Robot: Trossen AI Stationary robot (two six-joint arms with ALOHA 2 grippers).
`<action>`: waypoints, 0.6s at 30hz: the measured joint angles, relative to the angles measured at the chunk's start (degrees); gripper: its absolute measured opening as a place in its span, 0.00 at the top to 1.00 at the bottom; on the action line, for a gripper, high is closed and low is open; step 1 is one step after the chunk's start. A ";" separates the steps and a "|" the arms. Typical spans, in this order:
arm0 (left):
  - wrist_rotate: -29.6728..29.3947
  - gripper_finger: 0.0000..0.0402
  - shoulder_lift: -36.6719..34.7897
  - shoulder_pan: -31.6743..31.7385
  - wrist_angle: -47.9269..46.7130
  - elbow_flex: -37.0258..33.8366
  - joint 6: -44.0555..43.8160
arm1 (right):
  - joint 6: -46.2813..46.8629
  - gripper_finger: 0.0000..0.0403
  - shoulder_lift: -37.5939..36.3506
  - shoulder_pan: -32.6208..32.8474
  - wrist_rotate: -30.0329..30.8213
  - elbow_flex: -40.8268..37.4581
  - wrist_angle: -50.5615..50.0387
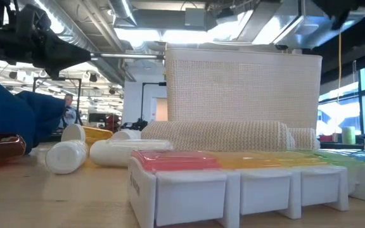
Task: Pick & place medical supplies in basket/bin
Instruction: Put the transparent pill bottle into the white container
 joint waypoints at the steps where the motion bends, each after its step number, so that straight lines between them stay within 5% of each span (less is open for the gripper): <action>1: -0.90 0.84 0.00 0.00 -0.01 -0.02 0.00 | 0.02 0.40 2.46 0.00 -0.05 2.85 -3.24; 13: -2.57 0.83 0.00 0.00 0.02 -0.01 0.00 | 2.11 0.50 44.39 5.33 -1.35 36.24 -34.95; 18: -2.60 0.79 0.00 -0.02 0.04 -0.02 -0.17 | 16.33 0.53 54.77 9.77 0.33 44.55 -54.52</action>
